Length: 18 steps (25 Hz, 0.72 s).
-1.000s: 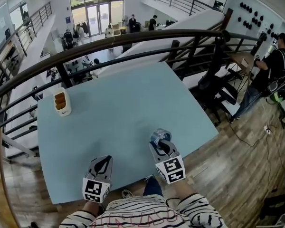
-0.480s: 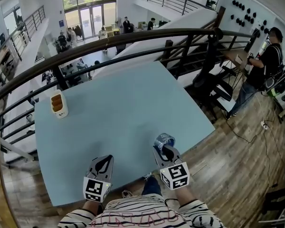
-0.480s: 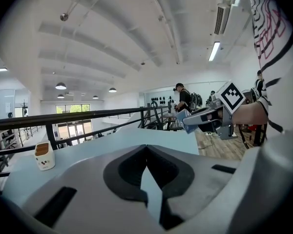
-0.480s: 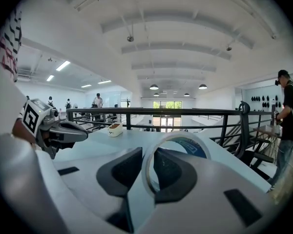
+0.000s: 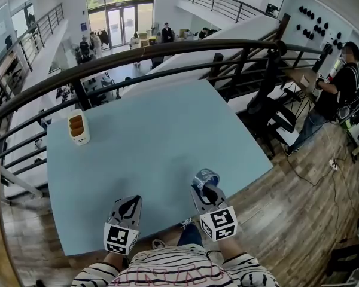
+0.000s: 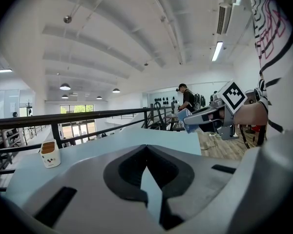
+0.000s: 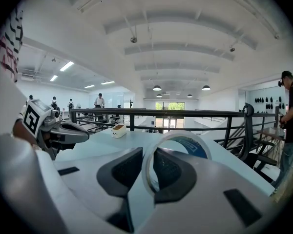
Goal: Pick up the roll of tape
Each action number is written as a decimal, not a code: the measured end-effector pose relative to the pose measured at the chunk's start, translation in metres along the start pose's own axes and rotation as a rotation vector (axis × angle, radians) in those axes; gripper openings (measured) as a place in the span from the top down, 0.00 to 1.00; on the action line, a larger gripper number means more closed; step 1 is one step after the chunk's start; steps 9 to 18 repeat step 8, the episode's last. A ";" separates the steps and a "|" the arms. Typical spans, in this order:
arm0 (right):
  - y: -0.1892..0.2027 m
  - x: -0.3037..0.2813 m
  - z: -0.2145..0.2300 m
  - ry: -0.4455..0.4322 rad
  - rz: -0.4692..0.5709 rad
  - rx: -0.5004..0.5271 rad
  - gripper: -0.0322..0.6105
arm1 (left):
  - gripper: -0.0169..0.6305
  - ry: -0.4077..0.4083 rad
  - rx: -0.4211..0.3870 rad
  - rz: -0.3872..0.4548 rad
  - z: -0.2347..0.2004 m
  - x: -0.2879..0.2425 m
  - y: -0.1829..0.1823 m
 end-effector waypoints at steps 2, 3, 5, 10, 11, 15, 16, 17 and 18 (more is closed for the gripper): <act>0.000 0.001 -0.002 0.000 0.000 0.004 0.82 | 0.93 -0.002 0.002 0.003 -0.001 0.003 0.000; -0.001 0.001 -0.003 0.000 0.000 0.006 0.82 | 0.93 -0.003 0.003 0.005 -0.001 0.004 0.000; 0.000 0.001 -0.004 0.001 0.001 0.007 0.82 | 0.93 -0.003 0.003 0.007 -0.002 0.004 0.000; 0.001 0.000 -0.004 0.002 0.000 0.009 0.82 | 0.93 -0.001 0.002 0.008 -0.001 0.004 0.002; 0.001 0.000 -0.004 0.002 0.000 0.009 0.82 | 0.93 -0.001 0.002 0.008 -0.001 0.004 0.002; 0.001 0.000 -0.004 0.002 0.000 0.009 0.82 | 0.93 -0.001 0.002 0.008 -0.001 0.004 0.002; 0.001 0.000 -0.004 0.002 0.000 0.009 0.82 | 0.93 -0.001 0.002 0.008 -0.001 0.004 0.002; 0.001 0.000 -0.004 0.002 0.000 0.009 0.82 | 0.93 -0.001 0.002 0.008 -0.001 0.004 0.002; 0.001 0.000 -0.004 0.002 0.000 0.009 0.82 | 0.93 -0.001 0.002 0.008 -0.001 0.004 0.002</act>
Point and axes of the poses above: the fingertips, and each gripper's own axes: x backward along the fingers, z to its right, y out of its underside, the point moved 5 cm from there along x, backward along the fingers, and after that the axes turned 15 degrees about -y, right-handed, at the moved point
